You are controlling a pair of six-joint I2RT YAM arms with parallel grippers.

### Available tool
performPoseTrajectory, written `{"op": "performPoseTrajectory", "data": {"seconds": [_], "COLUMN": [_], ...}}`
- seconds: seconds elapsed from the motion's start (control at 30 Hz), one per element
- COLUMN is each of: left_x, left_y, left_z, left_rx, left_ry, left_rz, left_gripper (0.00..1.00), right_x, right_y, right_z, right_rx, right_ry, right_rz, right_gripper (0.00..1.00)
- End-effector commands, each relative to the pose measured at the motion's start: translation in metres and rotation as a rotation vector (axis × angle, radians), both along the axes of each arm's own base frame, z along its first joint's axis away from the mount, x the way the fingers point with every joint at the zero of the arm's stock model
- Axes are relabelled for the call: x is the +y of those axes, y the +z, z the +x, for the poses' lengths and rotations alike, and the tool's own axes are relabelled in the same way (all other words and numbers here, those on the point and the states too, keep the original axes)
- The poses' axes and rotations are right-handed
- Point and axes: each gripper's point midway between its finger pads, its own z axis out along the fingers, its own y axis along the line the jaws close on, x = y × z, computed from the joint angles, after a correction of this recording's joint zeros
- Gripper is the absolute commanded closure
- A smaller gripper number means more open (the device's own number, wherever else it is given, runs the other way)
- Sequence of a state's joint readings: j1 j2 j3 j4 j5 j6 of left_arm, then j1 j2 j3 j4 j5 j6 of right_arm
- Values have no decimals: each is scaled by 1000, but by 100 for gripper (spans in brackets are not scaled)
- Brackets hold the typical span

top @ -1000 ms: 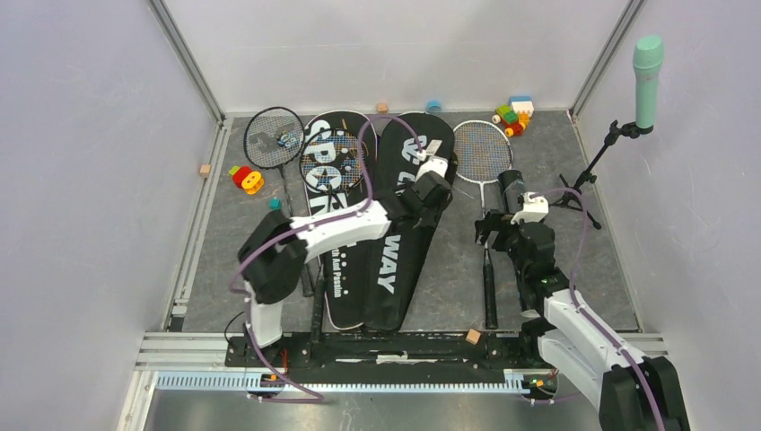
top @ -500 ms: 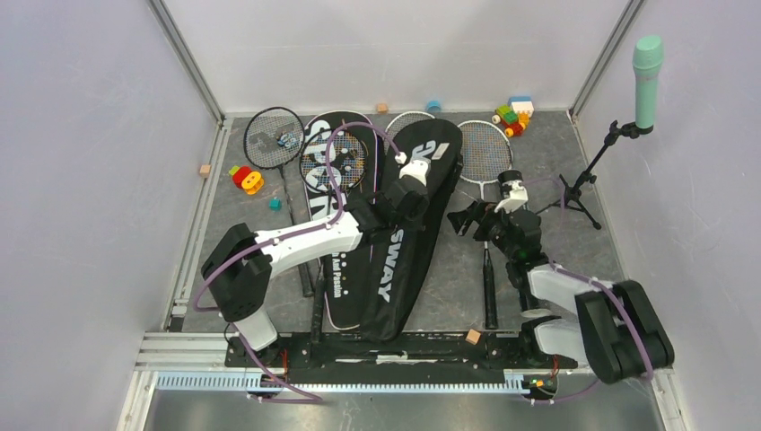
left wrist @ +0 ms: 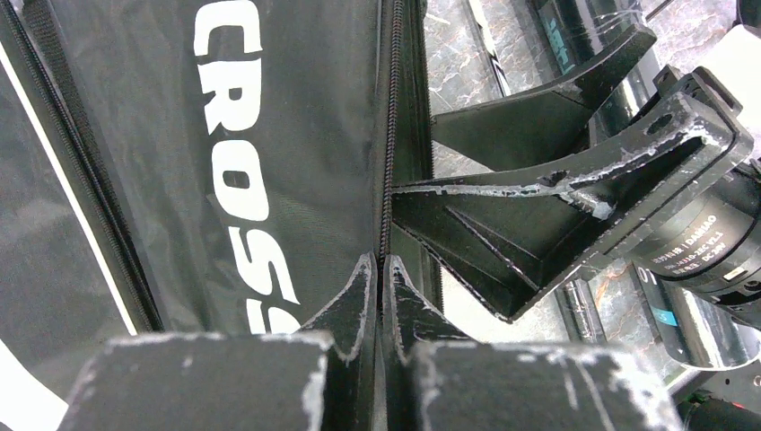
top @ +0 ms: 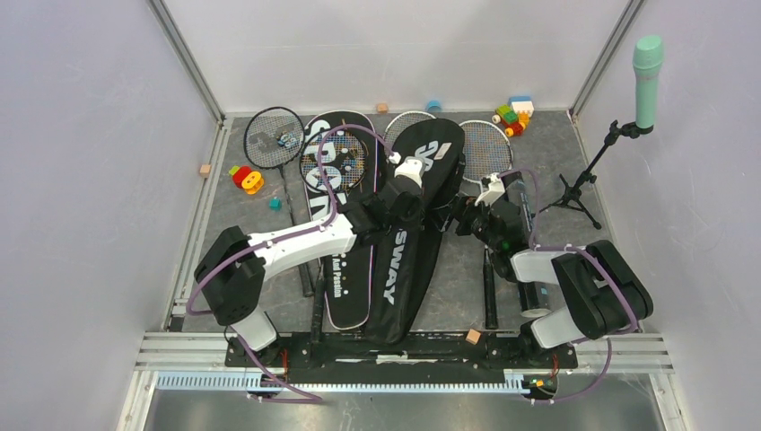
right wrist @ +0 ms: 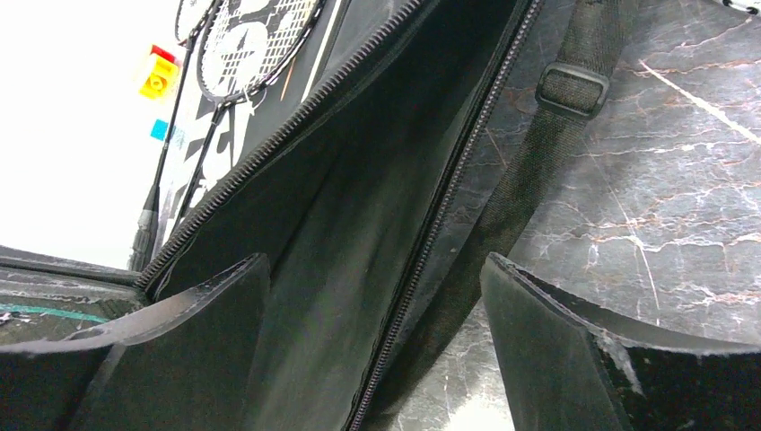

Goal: Pack up the badminton gear
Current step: Open the racket bag at the center of the board.

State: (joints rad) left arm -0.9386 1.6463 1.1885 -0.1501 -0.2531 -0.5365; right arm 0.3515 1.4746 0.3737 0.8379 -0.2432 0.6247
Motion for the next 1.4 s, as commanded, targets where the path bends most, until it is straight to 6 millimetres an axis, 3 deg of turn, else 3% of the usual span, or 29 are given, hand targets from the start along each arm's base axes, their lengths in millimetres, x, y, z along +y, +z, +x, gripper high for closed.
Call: {"op": "performPoseTrajectory", "data": {"seconds": [0.0, 0.17, 0.27, 0.33, 0.43, 0.5, 0.53, 0.63, 0.7, 0.77, 0.93, 1.03, 1.13, 1.17, 1.23, 1.27, 1.37], "left_x": [-5, -5, -2, 0, 15, 36, 50, 101, 140, 166, 200, 192, 153, 134, 101, 85, 53], "left_y": [40, 49, 55, 58, 61, 61, 60, 49, 34, 22, 3, -5, -6, -4, 2, 7, 16], "left_z": [4, -2, -6, -10, -10, -3, 2, 16, 25, 28, 29, 29, 27, 24, 14, 9, -4], "left_rx": [-43, -40, -42, -43, -63, -88, -97, -102, -83, -61, -55, -39, -17, -8, 15, 18, 18], "left_ry": [28, 10, 5, 4, 39, 111, 155, 306, 410, 472, 563, 508, 321, 233, 70, -11, -158], "left_rz": [-143, -185, -213, -227, -227, -209, -199, -176, -168, -164, -87, -70, -163, -214, -305, -338, -371], "left_gripper": [98, 98, 98, 98, 98, 98, 98, 98, 98, 98, 98, 98, 97, 91, 67, 63, 37], "right_x": [3, 9, 23, 31, 36, 32, 29, 8, -14, -38, -68, -74, -67, -65, -59, -56, -48], "right_y": [15, 6, 18, 30, 49, 53, 44, 24, 3, -4, 8, 21, 30, 35, 45, 51, 67], "right_z": [9, 21, 32, 39, 42, 43, 43, 42, 36, 32, 21, 22, 20, 21, 22, 24, 29], "right_rx": [-67, -61, -108, -141, -196, -207, -173, -69, 34, 89, 125, 100, 58, 38, -4, -18, -37], "right_ry": [-21, -41, -16, -1, 14, 15, 12, 20, 39, 41, -12, -42, -30, -42, -52, -60, -92], "right_rz": [23, 26, 104, 160, 207, 164, 107, -101, -281, -442, -595, -609, -605, -624, -661, -675, -677], "right_gripper": [11, 14, 23, 35, 72, 91, 100, 100, 100, 100, 100, 100, 100, 100, 100, 100, 100]}}
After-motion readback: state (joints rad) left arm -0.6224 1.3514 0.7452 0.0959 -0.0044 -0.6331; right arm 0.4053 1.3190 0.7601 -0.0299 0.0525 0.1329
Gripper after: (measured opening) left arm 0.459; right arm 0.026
